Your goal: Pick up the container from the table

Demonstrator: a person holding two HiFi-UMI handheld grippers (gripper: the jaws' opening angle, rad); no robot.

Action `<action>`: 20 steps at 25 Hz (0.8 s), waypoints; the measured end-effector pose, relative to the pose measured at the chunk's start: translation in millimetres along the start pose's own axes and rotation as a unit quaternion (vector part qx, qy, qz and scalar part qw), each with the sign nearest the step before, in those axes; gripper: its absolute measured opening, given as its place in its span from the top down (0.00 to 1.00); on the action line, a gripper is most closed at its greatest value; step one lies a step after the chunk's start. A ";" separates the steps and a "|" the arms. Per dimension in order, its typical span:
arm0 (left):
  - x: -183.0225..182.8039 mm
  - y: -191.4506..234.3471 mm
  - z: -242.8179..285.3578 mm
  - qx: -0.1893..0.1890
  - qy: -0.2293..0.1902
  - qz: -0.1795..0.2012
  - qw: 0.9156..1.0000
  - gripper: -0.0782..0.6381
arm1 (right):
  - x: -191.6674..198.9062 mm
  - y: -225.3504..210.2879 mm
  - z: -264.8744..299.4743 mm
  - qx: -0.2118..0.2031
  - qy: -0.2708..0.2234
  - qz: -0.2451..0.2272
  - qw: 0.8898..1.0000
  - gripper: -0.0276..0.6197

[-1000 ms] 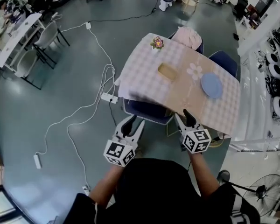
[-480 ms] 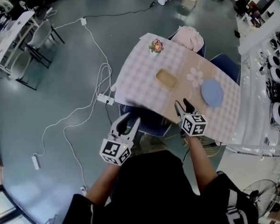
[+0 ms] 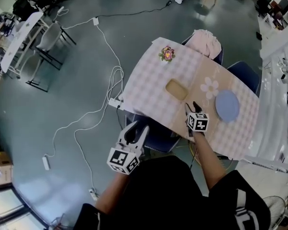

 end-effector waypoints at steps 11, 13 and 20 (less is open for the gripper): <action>13.5 14.2 38.6 -0.068 0.030 -0.028 0.997 0.72 | 52.1 -63.0 126.5 0.023 0.095 0.058 0.993 0.71; 12.7 13.0 43.7 -0.071 0.030 -0.027 0.997 0.72 | 57.9 -69.5 136.8 0.031 0.104 0.079 0.991 0.71; 12.2 8.8 44.0 -0.084 0.039 -0.022 0.995 0.72 | 74.8 -71.1 154.4 0.047 0.120 0.114 0.985 0.76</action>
Point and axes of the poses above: the fingertips, and each gripper's own axes: z forward along the fingers, y to its left, x out of its underside, the point moved 2 cm from there along -z, backward along the fingers
